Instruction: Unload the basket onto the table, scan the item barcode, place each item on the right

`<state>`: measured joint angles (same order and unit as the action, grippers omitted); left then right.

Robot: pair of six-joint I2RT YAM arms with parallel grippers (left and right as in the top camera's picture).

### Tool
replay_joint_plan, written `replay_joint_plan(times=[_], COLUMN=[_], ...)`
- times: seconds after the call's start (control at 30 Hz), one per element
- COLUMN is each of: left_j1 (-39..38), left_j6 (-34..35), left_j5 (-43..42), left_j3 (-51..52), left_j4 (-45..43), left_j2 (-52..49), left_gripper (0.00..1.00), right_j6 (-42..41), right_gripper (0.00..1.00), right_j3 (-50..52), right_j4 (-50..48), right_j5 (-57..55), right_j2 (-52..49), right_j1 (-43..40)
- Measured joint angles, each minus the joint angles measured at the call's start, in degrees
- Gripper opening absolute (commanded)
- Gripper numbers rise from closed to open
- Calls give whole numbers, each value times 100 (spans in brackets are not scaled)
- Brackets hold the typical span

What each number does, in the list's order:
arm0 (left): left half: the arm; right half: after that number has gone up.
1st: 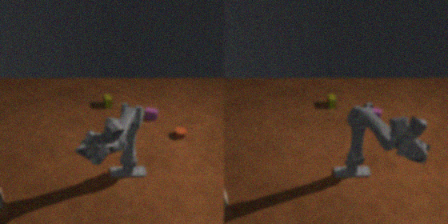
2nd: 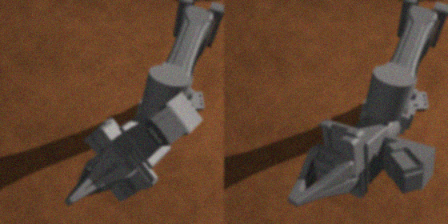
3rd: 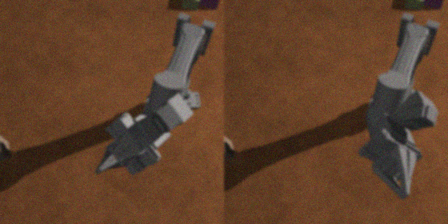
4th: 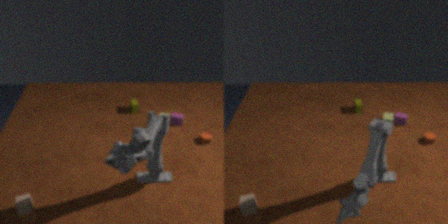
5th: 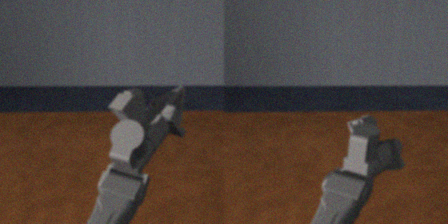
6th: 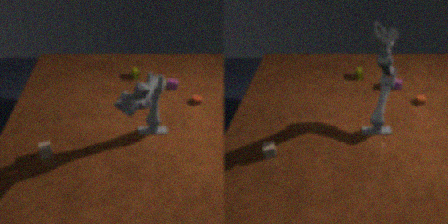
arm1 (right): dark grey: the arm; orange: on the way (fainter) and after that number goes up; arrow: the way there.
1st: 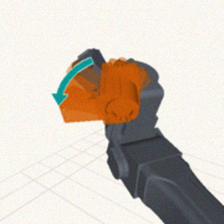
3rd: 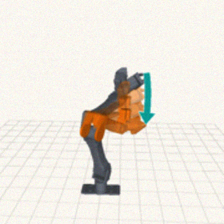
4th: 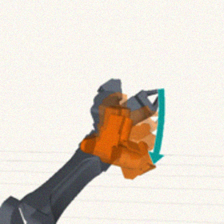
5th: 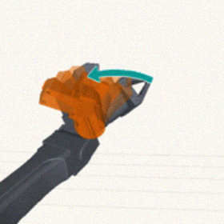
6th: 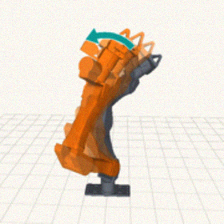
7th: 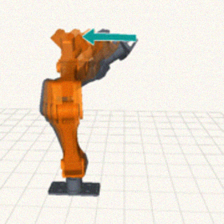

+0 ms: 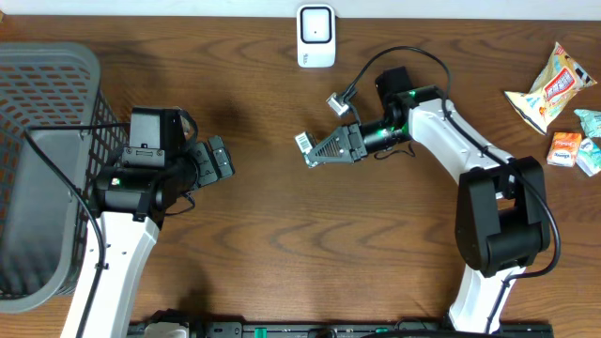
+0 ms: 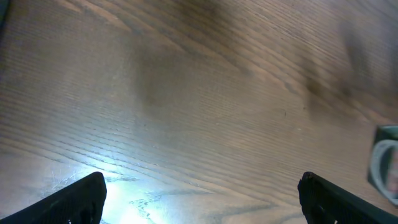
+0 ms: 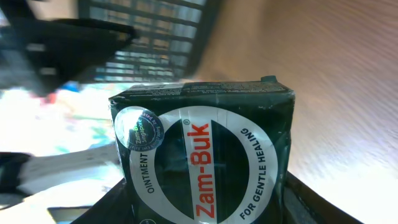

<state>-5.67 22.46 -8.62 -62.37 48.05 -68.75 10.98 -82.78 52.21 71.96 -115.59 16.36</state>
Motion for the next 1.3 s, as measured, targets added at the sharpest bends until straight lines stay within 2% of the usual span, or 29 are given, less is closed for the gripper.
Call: replay_joint_plan(times=[0.2, 0.5, 0.63, 0.73, 0.9, 1.0, 1.07, 1.3], left_j1=[0, 0, 0, 0, 0, 0, 0, 0], left_j6=[0, 0, 0, 0, 0, 0, 0, 2], left_j5=[2, 0, 2, 2, 0, 0, 2, 2], left_j3=[0, 0, 0, 0, 0, 0, 0, 0], left_j4=[0, 0, -2, 0, 0, 0, -2, 0], left_j2=[0, 0, 0, 0, 0, 0, 0, 0], left_gripper=[98, 98, 98, 97, 98, 98, 98, 98], right_j6=[-675, -1720, -1982, -2070, -2175, -2308, -2363, -2981], right_gripper=[49, 49, 55, 58, 70, 89, 98, 99], right_j3=[0, 0, 0, 0, 0, 0, 0, -328], right_j4=[0, 83, 120, 114, 44, 46, 61, 590], right_j5=[-1766, -5281, -6800, -7525, -8074, -8258, -8308, -8397], right_j2=[0, 0, 0, 0, 0, 0, 0, 0], right_j1=[308, 1128, 1460, 1674, 1952, 2011, 2011, 1963])
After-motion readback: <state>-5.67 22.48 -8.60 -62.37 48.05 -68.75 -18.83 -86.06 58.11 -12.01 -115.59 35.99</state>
